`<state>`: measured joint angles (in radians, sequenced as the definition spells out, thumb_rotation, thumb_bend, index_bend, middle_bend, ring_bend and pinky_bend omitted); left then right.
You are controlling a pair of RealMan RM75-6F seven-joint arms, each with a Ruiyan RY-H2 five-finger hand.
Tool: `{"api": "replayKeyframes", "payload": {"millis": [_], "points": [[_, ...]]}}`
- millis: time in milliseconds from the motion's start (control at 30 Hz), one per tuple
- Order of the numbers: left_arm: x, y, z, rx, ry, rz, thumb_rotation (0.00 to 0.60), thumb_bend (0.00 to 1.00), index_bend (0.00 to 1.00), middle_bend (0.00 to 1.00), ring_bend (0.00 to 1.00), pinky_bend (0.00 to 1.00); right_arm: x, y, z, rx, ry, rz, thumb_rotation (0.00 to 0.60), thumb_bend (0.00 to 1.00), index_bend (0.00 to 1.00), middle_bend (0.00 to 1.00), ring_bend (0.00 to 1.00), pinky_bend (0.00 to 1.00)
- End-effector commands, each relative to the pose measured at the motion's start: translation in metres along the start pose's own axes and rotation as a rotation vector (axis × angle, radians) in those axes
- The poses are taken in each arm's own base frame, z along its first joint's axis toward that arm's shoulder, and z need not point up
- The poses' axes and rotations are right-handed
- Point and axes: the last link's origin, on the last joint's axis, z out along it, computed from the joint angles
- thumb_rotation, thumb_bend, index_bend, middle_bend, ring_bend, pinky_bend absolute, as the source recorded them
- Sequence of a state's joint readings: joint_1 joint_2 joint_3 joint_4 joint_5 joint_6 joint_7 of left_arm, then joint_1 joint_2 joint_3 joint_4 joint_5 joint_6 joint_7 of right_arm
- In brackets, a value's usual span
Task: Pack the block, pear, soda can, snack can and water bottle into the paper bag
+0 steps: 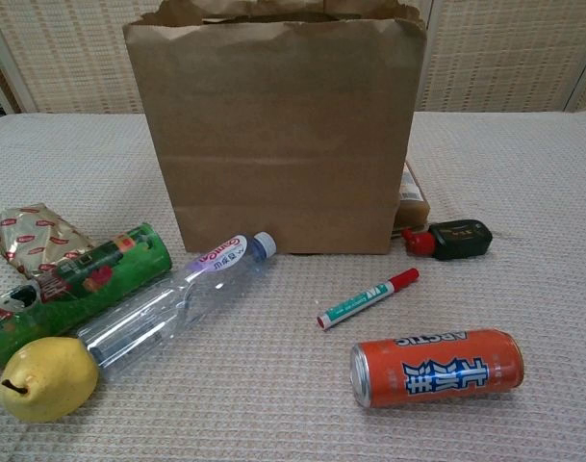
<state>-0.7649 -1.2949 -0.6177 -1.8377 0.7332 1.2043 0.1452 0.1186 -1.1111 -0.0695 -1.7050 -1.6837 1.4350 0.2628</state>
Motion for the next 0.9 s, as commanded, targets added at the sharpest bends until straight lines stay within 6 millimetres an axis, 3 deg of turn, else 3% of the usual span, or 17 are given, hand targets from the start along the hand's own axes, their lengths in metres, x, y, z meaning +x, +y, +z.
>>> {"api": "replayKeyframes", "payload": {"millis": [33,267,367,433,533,667,900], "points": [[-0.042,0.024,0.001,-0.052,-0.085,0.051,0.600,0.69,0.76,0.76,0.73,0.81,0.000,0.000,0.000,0.000,-0.005,0.005,0.600,0.03,0.00,0.00,0.00,0.00],[-0.081,0.039,-0.005,-0.124,-0.171,0.154,0.600,0.66,0.71,0.70,0.67,0.76,0.003,-0.001,0.000,-0.004,-0.007,0.017,0.600,0.03,0.00,0.00,0.00,0.00],[-0.090,0.039,-0.008,-0.153,-0.228,0.223,0.600,0.52,0.46,0.45,0.43,0.55,0.004,-0.003,0.001,-0.005,-0.007,0.018,0.600,0.03,0.00,0.00,0.00,0.00],[-0.093,0.042,-0.008,-0.170,-0.245,0.244,0.600,0.42,0.22,0.18,0.18,0.35,0.003,-0.004,0.001,-0.004,-0.007,0.017,0.600,0.03,0.00,0.00,0.00,0.00],[-0.095,0.046,-0.008,-0.185,-0.249,0.239,0.600,0.37,0.06,0.02,0.04,0.21,0.003,-0.004,0.001,-0.005,-0.010,0.012,0.600,0.03,0.00,0.00,0.00,0.00],[-0.094,0.049,-0.008,-0.185,-0.236,0.211,0.600,0.37,0.00,0.00,0.00,0.16,0.002,-0.004,0.001,-0.007,-0.011,0.008,0.600,0.03,0.00,0.00,0.00,0.00],[-0.084,0.046,-0.010,-0.171,-0.218,0.165,0.600,0.37,0.00,0.00,0.00,0.15,0.001,-0.001,-0.001,-0.010,-0.014,0.001,0.600,0.03,0.00,0.00,0.00,0.00]]}}
